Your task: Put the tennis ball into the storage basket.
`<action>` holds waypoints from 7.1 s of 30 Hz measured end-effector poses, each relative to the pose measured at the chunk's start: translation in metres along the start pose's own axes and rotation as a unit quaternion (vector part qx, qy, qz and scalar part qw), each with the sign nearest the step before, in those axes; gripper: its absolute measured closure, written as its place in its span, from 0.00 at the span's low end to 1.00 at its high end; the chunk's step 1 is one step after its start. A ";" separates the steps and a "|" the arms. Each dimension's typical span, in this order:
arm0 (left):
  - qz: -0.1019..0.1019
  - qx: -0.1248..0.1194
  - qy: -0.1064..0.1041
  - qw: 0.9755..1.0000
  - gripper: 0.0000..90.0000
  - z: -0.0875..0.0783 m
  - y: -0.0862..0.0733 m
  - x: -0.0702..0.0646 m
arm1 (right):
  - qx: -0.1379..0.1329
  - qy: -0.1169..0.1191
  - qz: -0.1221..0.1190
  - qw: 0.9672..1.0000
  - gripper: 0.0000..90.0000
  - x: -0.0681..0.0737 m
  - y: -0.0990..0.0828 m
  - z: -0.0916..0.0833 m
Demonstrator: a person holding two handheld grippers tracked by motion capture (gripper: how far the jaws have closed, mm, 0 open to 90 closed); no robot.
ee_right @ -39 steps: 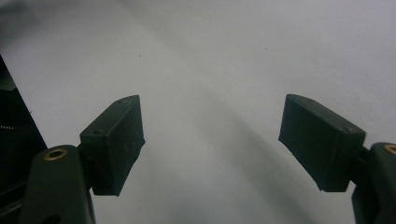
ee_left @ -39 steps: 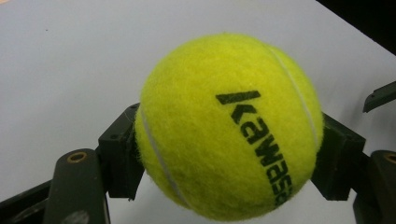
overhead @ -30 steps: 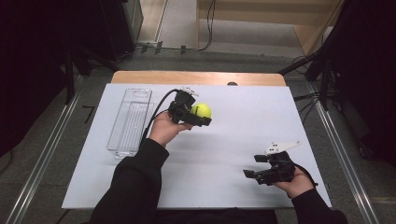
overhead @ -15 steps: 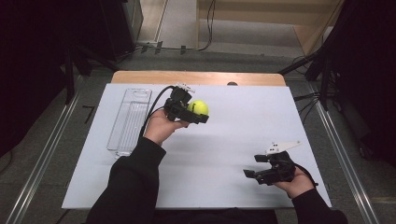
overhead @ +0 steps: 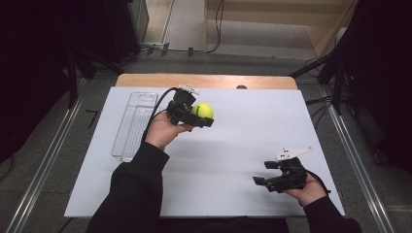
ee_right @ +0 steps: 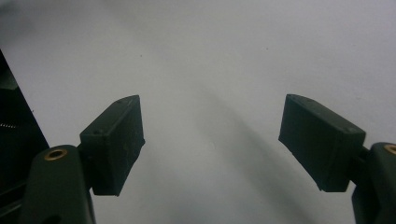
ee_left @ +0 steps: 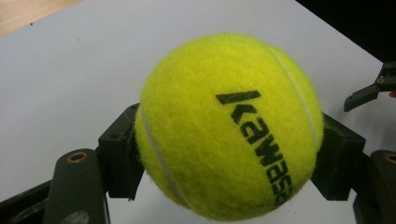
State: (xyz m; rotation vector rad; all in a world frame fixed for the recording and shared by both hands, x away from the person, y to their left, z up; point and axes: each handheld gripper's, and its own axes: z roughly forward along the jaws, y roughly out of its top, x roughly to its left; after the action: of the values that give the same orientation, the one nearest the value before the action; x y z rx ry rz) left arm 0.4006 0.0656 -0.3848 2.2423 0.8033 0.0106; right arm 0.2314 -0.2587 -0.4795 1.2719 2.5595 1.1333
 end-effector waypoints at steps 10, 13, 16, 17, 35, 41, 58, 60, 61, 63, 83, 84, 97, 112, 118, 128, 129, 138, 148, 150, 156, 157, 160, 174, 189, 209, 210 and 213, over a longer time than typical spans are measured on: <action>-0.011 -0.003 0.006 1.000 0.30 -0.008 -0.002 0.008 | 0.000 0.000 0.000 1.000 0.22 0.000 0.000 0.000; -0.016 -0.007 -0.003 1.000 0.30 -0.012 -0.002 0.010 | 0.000 0.000 0.001 1.000 0.22 0.000 0.000 0.000; -0.017 -0.004 0.000 1.000 0.30 -0.014 -0.002 0.012 | 0.000 0.000 0.001 1.000 0.22 0.000 0.000 0.000; -0.017 -0.003 0.002 1.000 0.30 -0.015 -0.002 0.013 | 0.000 -0.001 0.001 1.000 0.22 0.000 0.000 0.000; -0.031 -0.003 0.028 0.999 0.30 -0.026 -0.009 0.029 | -0.002 0.000 -0.002 1.000 0.22 0.000 0.000 -0.001; -0.039 -0.005 0.038 0.999 0.30 -0.031 -0.013 0.036 | -0.002 0.001 -0.002 1.000 0.22 0.000 0.001 0.000; -0.060 -0.016 0.047 0.997 0.30 -0.046 -0.022 0.048 | 0.001 0.002 -0.008 1.000 0.22 0.000 0.003 0.002; -0.059 -0.016 0.046 0.997 0.30 -0.047 -0.023 0.047 | 0.001 0.003 -0.007 1.000 0.22 0.001 0.004 0.002; -0.059 -0.015 0.047 0.997 0.30 -0.048 -0.023 0.048 | 0.002 0.003 -0.008 1.000 0.22 0.001 0.004 0.002; -0.062 -0.014 0.050 0.997 0.30 -0.049 -0.024 0.049 | 0.001 0.004 -0.010 1.000 0.22 0.001 0.004 0.003; -0.087 -0.029 0.078 0.993 0.30 -0.066 -0.037 0.067 | 0.004 0.005 -0.012 1.000 0.22 0.001 0.007 0.005; -0.089 -0.028 0.081 0.992 0.30 -0.067 -0.037 0.068 | 0.004 0.005 -0.012 1.000 0.22 0.001 0.007 0.005; -0.101 -0.027 0.118 0.988 0.30 -0.078 -0.045 0.078 | 0.005 0.006 -0.013 1.000 0.22 0.001 0.006 0.005; -0.124 -0.038 0.142 0.981 0.30 -0.091 -0.054 0.091 | 0.006 0.005 -0.012 1.000 0.22 0.001 0.006 0.006; -0.135 -0.040 0.151 0.979 0.30 -0.094 -0.059 0.097 | 0.006 0.005 -0.012 1.000 0.22 0.001 0.006 0.006; -0.148 -0.042 0.172 0.973 0.30 -0.099 -0.066 0.104 | 0.007 0.005 -0.011 1.000 0.22 0.001 0.006 0.006; -0.151 -0.041 0.178 0.972 0.29 -0.100 -0.067 0.106 | 0.007 0.005 -0.011 1.000 0.22 0.001 0.006 0.006; -0.162 -0.046 0.194 0.966 0.29 -0.100 -0.070 0.109 | 0.009 0.005 -0.014 1.000 0.22 0.001 0.006 0.007; -0.156 -0.042 0.199 0.967 0.29 -0.095 -0.073 0.111 | 0.007 0.005 -0.012 1.000 0.22 0.001 0.006 0.006; -0.159 -0.042 0.199 0.966 0.29 -0.094 -0.074 0.112 | 0.008 0.006 -0.012 1.000 0.22 0.001 0.006 0.006; -0.165 -0.040 0.202 0.964 0.29 -0.089 -0.078 0.116 | 0.008 0.006 -0.012 1.000 0.22 0.001 0.006 0.006; -0.167 -0.038 0.201 0.964 0.29 -0.088 -0.078 0.117 | 0.008 0.006 -0.012 1.000 0.22 0.001 0.006 0.006; -0.169 -0.036 0.202 0.964 0.29 -0.085 -0.080 0.118 | 0.008 0.006 -0.011 1.000 0.22 0.001 0.006 0.006; -0.184 -0.023 0.204 0.961 0.29 -0.076 -0.087 0.124 | 0.008 0.006 -0.012 1.000 0.22 0.001 0.006 0.006; -0.185 -0.015 0.205 0.961 0.29 -0.074 -0.088 0.125 | 0.009 0.006 -0.012 1.000 0.22 0.001 0.006 0.006; -0.197 -0.047 0.192 0.960 0.16 -0.087 -0.081 0.122 | 0.009 0.006 -0.015 1.000 0.22 0.001 0.006 0.007; -0.196 -0.048 0.190 0.961 0.16 -0.088 -0.080 0.122 | 0.009 0.007 -0.014 1.000 0.22 0.001 0.006 0.007; -0.193 -0.047 0.184 0.963 0.16 -0.088 -0.078 0.119 | 0.009 0.007 -0.014 1.000 0.22 0.001 0.006 0.007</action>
State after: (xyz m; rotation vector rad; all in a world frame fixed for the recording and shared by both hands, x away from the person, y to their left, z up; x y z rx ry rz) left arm 0.4330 0.2296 -0.3985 1.9841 1.3996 0.2815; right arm 0.2371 -0.2517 -0.4802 1.2310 2.5955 1.1195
